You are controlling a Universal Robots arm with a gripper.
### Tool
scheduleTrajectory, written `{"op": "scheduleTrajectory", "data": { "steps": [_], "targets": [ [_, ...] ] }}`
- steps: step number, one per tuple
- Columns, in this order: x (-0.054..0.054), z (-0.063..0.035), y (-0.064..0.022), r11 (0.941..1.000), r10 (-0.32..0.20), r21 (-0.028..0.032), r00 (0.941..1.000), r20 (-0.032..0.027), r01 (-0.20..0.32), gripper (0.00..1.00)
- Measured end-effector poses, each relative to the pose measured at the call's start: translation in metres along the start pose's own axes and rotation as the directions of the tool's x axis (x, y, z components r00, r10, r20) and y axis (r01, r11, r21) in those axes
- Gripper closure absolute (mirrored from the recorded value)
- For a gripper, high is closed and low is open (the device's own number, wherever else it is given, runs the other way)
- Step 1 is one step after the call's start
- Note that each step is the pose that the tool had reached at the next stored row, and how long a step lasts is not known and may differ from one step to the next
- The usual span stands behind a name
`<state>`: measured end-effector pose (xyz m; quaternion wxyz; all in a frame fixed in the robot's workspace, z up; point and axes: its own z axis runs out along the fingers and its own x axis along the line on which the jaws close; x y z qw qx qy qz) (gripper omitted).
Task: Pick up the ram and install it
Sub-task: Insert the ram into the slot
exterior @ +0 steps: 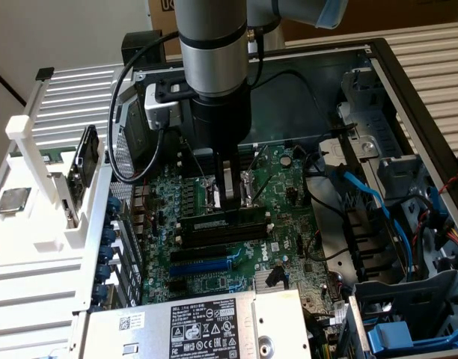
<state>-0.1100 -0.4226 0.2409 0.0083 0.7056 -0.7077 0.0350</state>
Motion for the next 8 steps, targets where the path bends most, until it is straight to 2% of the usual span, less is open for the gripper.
{"op": "scheduleTrajectory", "data": {
  "steps": [1,2,8],
  "targets": [
    [-0.0001,0.0002,-0.0003,1.0000,0.000,-0.0075,1.0000,0.0003,0.000,0.87],
    [-0.0001,0.0002,-0.0006,0.9999,-0.001,-0.0105,1.0000,0.0003,0.001,0.87],
    [-0.0001,0.0002,-0.0017,0.9999,-0.001,-0.0120,1.0000,0.0002,0.001,0.87]
  ]
}}
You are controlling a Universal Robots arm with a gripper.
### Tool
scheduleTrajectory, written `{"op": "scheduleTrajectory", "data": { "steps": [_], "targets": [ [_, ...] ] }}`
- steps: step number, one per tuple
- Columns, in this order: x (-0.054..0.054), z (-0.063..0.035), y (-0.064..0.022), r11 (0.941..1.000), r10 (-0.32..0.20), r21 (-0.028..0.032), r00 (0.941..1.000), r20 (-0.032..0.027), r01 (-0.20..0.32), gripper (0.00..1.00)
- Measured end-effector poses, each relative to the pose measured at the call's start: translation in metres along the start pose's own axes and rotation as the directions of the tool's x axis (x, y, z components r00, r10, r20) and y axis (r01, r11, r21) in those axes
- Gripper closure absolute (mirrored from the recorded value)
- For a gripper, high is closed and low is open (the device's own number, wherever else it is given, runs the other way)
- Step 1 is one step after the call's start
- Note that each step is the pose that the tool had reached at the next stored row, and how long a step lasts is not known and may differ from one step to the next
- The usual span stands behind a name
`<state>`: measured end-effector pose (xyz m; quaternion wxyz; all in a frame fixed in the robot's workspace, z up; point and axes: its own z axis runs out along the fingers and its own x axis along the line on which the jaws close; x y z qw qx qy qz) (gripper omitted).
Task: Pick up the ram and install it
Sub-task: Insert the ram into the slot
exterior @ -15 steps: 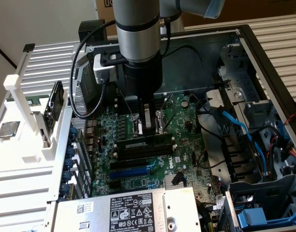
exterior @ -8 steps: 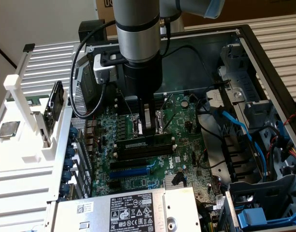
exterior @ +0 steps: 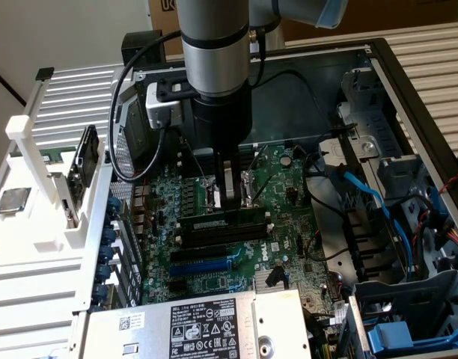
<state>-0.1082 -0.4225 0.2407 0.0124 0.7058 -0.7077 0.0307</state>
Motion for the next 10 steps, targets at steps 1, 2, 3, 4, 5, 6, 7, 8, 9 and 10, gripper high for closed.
{"op": "scheduleTrajectory", "data": {
  "steps": [1,2,3,4,5,6,7,8,9,10],
  "targets": [
    [0.0000,0.0000,-0.0001,1.0000,0.000,0.0000,1.0000,0.0000,0.000,0.87],
    [0.0000,0.0000,-0.0001,1.0000,0.000,0.0000,1.0000,0.0000,0.000,0.87],
    [0.0000,0.0000,-0.0003,1.0000,0.000,0.0000,1.0000,0.0000,0.000,0.87],
    [0.0000,0.0000,-0.0006,1.0000,0.000,0.0000,1.0000,0.0000,0.000,0.87],
    [0.0000,0.0000,-0.0009,1.0000,0.000,0.0000,1.0000,0.0000,0.000,0.87],
    [0.0000,0.0000,-0.0012,1.0000,0.000,0.0000,1.0000,0.0000,0.000,0.87],
    [0.0000,0.0000,-0.0013,1.0000,0.000,0.0000,1.0000,0.0000,0.000,0.87],
    [0.0000,0.0000,-0.0013,1.0000,0.000,-0.0001,1.0000,0.0000,0.000,0.87],
    [0.0000,0.0001,-0.0013,1.0000,0.000,-0.0001,1.0000,-0.0001,0.000,0.87],
    [0.0000,0.0001,-0.0013,1.0000,0.000,-0.0001,1.0000,-0.0002,0.000,0.87]
  ]
}}
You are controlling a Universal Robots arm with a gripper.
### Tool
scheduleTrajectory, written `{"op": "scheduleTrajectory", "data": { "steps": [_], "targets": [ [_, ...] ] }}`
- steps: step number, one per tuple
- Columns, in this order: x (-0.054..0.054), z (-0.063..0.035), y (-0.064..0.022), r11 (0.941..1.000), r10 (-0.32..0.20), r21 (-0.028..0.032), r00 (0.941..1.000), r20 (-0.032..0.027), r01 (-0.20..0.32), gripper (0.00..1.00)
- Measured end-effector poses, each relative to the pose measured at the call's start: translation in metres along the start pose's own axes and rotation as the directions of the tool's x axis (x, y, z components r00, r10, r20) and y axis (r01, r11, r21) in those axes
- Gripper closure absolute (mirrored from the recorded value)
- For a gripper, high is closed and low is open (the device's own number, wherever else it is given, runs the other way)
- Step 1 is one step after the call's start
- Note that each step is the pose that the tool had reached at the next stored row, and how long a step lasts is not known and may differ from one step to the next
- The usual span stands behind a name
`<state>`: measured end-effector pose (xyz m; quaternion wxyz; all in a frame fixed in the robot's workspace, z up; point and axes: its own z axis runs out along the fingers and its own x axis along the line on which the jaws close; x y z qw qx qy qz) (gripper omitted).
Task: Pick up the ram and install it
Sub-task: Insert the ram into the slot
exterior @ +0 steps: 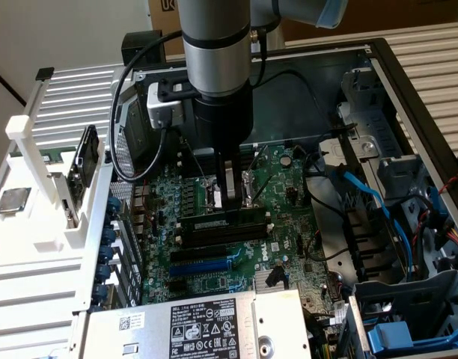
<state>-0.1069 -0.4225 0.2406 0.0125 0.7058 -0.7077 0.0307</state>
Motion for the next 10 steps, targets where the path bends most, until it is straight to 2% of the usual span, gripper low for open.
{"op": "scheduleTrajectory", "data": {
  "steps": [10],
  "targets": [
    [-0.0001,0.0027,0.0000,1.0000,0.000,-0.0001,1.0000,-0.0001,0.000,0.87]
  ]
}}
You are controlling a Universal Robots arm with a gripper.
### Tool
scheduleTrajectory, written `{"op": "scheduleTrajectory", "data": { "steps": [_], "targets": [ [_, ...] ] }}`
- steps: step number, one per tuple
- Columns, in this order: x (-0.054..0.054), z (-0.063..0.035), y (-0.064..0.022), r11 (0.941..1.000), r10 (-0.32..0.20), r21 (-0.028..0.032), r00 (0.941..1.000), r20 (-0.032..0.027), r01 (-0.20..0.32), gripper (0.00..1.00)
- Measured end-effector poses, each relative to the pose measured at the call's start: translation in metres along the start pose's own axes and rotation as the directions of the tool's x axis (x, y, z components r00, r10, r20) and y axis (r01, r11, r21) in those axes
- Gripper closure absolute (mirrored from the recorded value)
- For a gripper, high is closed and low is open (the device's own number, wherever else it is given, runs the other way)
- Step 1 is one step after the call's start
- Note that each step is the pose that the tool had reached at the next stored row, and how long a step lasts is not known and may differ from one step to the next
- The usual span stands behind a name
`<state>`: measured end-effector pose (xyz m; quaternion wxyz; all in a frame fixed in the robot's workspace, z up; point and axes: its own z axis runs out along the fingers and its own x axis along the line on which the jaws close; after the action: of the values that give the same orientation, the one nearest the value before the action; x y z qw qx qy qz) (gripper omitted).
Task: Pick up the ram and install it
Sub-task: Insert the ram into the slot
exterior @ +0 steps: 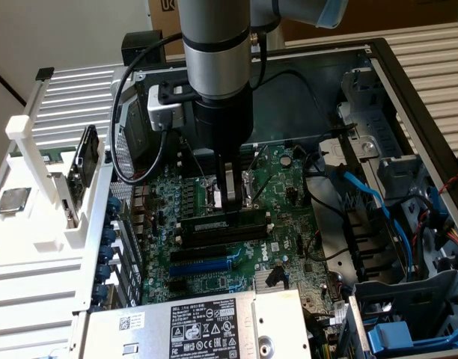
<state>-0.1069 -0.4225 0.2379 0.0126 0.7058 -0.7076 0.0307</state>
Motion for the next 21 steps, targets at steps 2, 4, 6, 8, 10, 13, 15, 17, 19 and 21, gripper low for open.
{"op": "scheduleTrajectory", "data": {
  "steps": [2,4,6,8,10,13,15,17,19,21],
  "targets": [
    [0.0000,0.0005,0.0000,1.0000,0.000,0.0000,1.0000,0.0001,0.000,0.87],
    [-0.0001,0.0008,0.0000,1.0000,0.000,0.0001,1.0000,0.0002,0.000,0.87],
    [-0.0001,0.0010,0.0000,1.0000,0.000,0.0000,1.0000,0.0002,0.000,0.87],
    [-0.0001,0.0014,0.0000,1.0000,0.000,0.0001,1.0000,0.0002,0.000,0.87],
    [-0.0001,0.0015,0.0000,1.0000,0.000,0.0000,1.0000,0.0001,0.000,0.87],
    [-0.0004,0.0018,0.0000,1.0000,0.000,0.0002,1.0000,0.0004,0.000,0.87],
    [-0.0004,0.0017,0.0001,1.0000,0.000,0.0000,1.0000,0.0000,0.000,0.87],
    [-0.0004,0.0020,0.0001,1.0000,0.000,0.0001,1.0000,0.0003,0.000,0.87],
    [-0.0001,0.0021,0.0001,1.0000,0.000,0.0001,1.0000,0.0003,0.000,0.87],
    [0.0000,0.0022,0.0001,1.0000,0.000,0.0000,1.0000,0.0002,0.000,0.87]
  ]
}}
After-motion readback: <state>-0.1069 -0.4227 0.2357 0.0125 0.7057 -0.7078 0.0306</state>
